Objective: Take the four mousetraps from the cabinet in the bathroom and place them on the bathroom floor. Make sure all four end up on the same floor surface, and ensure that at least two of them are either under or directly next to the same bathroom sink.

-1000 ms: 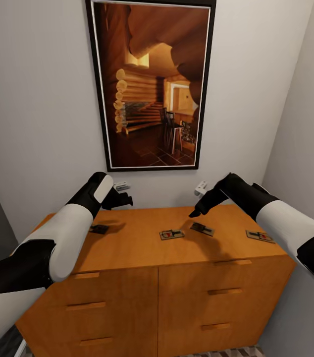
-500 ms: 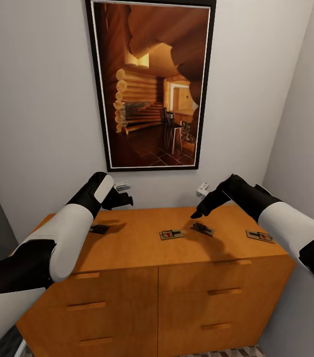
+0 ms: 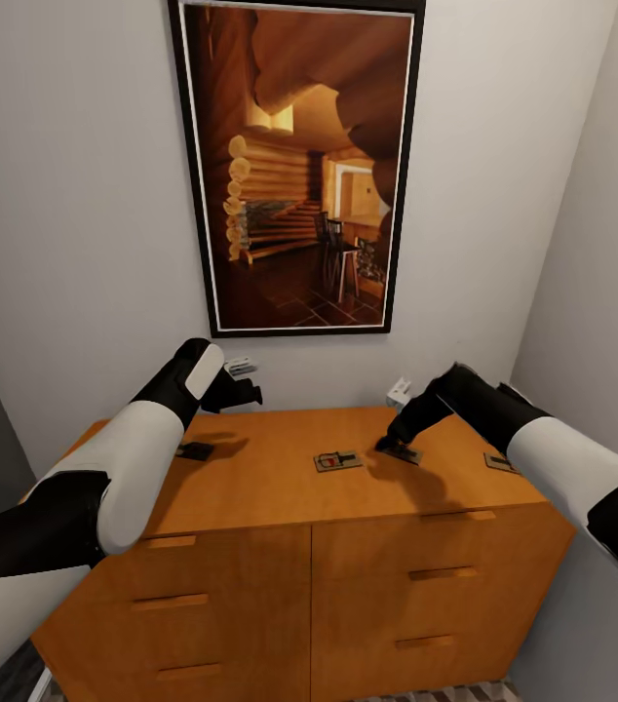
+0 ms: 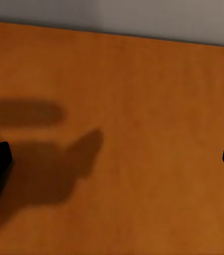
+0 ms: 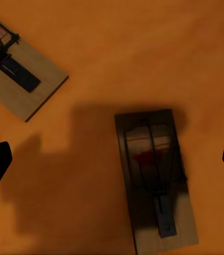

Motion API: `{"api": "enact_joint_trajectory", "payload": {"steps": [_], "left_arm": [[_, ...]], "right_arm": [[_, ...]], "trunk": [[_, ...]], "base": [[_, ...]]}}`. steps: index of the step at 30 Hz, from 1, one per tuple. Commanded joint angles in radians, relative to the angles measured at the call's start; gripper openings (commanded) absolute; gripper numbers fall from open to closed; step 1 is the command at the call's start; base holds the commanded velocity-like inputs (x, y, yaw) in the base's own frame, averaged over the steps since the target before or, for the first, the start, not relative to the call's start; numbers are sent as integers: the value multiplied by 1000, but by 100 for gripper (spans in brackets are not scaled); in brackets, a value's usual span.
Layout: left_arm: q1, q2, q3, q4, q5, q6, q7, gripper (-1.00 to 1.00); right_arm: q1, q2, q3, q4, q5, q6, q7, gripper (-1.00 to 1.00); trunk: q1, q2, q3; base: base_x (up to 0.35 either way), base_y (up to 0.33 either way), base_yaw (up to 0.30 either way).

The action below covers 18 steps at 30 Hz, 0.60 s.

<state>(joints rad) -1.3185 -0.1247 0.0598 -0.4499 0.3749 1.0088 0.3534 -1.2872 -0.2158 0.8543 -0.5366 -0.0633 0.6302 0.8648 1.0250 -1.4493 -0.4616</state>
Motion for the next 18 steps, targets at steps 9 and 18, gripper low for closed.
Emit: {"api": "enact_joint_trajectory", "payload": {"steps": [9, 18], "left_arm": [[-1, -2, 6, -1, 7, 4, 9, 100], [-1, -7, 6, -2, 7, 4, 9, 100]], "right_arm": [[31, -1, 5, -1, -9, -33, -1, 100], [41, -1, 4, 19, -9, -43, -1, 100]], "trunk": [[0, -1, -1], [0, -1, -1]], "base": [[0, 0, 0], [0, 0, 0]]}}
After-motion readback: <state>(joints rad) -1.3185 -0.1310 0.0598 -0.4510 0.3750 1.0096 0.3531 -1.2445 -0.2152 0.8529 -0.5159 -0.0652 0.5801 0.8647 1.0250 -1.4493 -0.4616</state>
